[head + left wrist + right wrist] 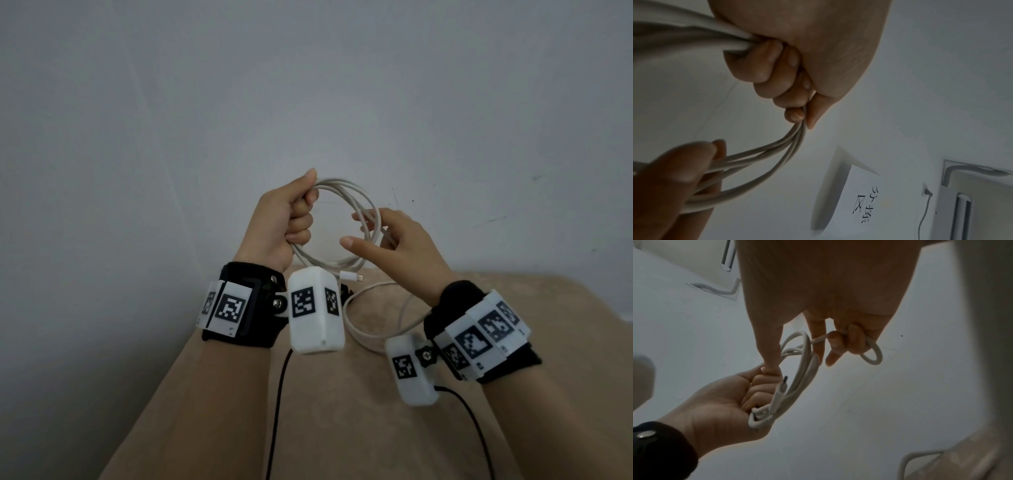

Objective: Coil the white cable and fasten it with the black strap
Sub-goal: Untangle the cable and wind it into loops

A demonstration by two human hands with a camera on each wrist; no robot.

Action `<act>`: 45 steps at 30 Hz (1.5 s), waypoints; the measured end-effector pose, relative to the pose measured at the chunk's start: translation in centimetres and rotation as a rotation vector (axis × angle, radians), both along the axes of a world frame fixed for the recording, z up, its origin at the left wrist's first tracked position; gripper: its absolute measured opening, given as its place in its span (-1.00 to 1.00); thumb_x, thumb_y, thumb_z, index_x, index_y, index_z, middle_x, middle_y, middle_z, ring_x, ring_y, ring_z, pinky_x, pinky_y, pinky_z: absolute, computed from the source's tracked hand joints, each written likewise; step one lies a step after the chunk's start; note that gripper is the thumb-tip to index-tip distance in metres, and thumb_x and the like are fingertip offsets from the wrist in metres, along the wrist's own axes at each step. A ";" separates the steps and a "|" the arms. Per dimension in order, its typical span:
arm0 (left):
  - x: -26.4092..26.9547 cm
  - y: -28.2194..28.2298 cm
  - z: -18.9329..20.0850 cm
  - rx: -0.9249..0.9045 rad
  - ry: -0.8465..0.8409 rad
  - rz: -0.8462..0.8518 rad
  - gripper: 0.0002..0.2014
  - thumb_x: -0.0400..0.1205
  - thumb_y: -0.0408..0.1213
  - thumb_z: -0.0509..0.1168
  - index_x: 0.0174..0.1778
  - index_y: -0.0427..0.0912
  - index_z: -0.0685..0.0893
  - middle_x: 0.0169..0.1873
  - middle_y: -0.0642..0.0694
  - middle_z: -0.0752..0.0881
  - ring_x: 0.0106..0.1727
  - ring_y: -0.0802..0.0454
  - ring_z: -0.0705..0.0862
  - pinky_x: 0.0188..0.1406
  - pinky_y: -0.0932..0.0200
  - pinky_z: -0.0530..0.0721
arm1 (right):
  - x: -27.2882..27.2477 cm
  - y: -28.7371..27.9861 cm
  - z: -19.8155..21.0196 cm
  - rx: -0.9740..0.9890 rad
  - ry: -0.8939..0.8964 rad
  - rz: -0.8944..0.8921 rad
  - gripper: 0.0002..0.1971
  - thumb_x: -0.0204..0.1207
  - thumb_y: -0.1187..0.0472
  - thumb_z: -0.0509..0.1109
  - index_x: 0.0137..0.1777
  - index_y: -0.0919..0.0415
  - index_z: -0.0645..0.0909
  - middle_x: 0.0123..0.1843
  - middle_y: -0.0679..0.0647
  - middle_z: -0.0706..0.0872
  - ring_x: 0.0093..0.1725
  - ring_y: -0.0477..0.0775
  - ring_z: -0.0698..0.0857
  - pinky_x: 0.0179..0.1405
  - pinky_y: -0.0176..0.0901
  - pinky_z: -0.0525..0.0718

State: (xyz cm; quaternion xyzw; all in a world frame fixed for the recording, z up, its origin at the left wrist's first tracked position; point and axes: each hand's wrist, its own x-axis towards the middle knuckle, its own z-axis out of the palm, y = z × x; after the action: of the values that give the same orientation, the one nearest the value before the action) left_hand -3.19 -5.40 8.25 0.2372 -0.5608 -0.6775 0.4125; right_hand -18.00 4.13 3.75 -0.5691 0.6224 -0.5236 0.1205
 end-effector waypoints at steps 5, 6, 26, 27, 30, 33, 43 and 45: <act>-0.4 0.4 0.1 0.125 0.091 -0.067 -0.61 0.68 -0.06 0.23 -0.44 -0.13 0.41 -0.68 0.11 0.15 -0.74 0.21 0.07 -0.74 0.35 -0.01 | -0.1 -0.1 0.0 0.015 -0.108 0.038 -0.74 0.39 -0.05 0.53 0.00 0.02 0.69 -0.29 -0.10 0.74 -0.24 -0.04 0.71 -0.09 -0.14 0.66; -0.5 0.5 0.1 0.139 0.104 -0.071 -0.61 0.68 -0.06 0.22 -0.44 -0.13 0.40 -0.69 0.11 0.15 -0.74 0.20 0.07 -0.74 0.35 -0.01 | -0.1 -0.2 0.0 0.008 -0.126 0.044 -0.77 0.41 -0.01 0.53 -0.04 0.09 0.70 -0.29 -0.06 0.76 -0.22 -0.03 0.74 -0.07 -0.13 0.67; -0.5 -0.1 -0.4 0.284 0.209 -0.263 -0.58 0.72 -0.04 0.11 -0.45 -0.13 0.41 -0.71 0.10 0.24 -0.74 0.20 0.23 -0.63 0.38 0.42 | -1.6 -0.2 0.5 -0.159 -0.768 0.357 -0.75 0.42 0.06 0.38 -0.11 0.25 0.70 -0.36 -0.01 0.60 -0.51 -0.14 0.33 -0.38 -0.38 0.41; -0.5 0.0 -0.4 0.276 0.206 -0.271 -0.58 0.73 -0.04 0.10 -0.44 -0.13 0.41 -0.70 0.10 0.24 -0.73 0.20 0.23 -0.61 0.37 0.45 | -1.7 -0.2 0.5 -0.165 -0.756 0.344 -0.75 0.41 0.05 0.39 -0.12 0.24 0.70 -0.37 -0.01 0.59 -0.48 -0.12 0.33 -0.36 -0.36 0.40; -0.6 0.1 -0.5 0.269 0.220 -0.289 -0.55 0.73 -0.04 0.10 -0.48 -0.13 0.44 -0.69 0.09 0.23 -0.72 0.20 0.21 -0.63 0.35 0.42 | -1.9 -0.1 0.7 -0.174 -0.750 0.349 -0.76 0.38 0.01 0.42 -0.17 0.20 0.74 -0.39 -0.02 0.59 -0.37 -0.02 0.30 -0.30 -0.28 0.38; -0.5 0.0 -0.6 0.276 0.234 -0.303 -0.51 0.72 -0.05 0.09 -0.55 -0.13 0.49 -0.70 0.10 0.23 -0.72 0.20 0.20 -0.65 0.35 0.36 | -1.7 0.0 0.9 -0.168 -0.748 0.365 -0.78 0.53 0.10 0.33 -0.14 0.25 0.69 -0.41 -0.02 0.57 -0.47 -0.11 0.36 -0.35 -0.36 0.45; 0.2 0.1 -0.9 -0.003 -0.221 -0.175 -0.49 0.68 0.17 0.07 -0.42 -0.15 0.50 -0.72 0.08 0.20 -0.71 0.14 0.22 -0.48 0.21 0.51 | -1.5 0.2 0.7 -0.107 -0.244 0.168 -0.73 0.64 0.16 0.29 -0.25 0.18 0.69 -0.43 0.01 0.57 -0.45 -0.15 0.48 -0.42 -0.45 0.44; 0.3 0.3 -0.9 -0.138 -0.369 -0.175 -0.46 0.67 0.22 0.05 -0.37 -0.17 0.54 -0.69 0.06 0.21 -0.68 0.12 0.22 -0.44 0.17 0.48 | -1.5 0.3 0.8 -0.054 -0.139 0.167 -0.74 0.63 0.16 0.31 -0.25 0.20 0.70 -0.44 0.00 0.57 -0.45 -0.16 0.49 -0.39 -0.44 0.45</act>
State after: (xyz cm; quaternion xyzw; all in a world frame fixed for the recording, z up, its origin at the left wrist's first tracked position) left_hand -2.85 -5.13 7.33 0.2789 -0.6904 -0.6157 0.2578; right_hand -19.50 4.43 4.54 -0.5845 0.5486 -0.5664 0.1913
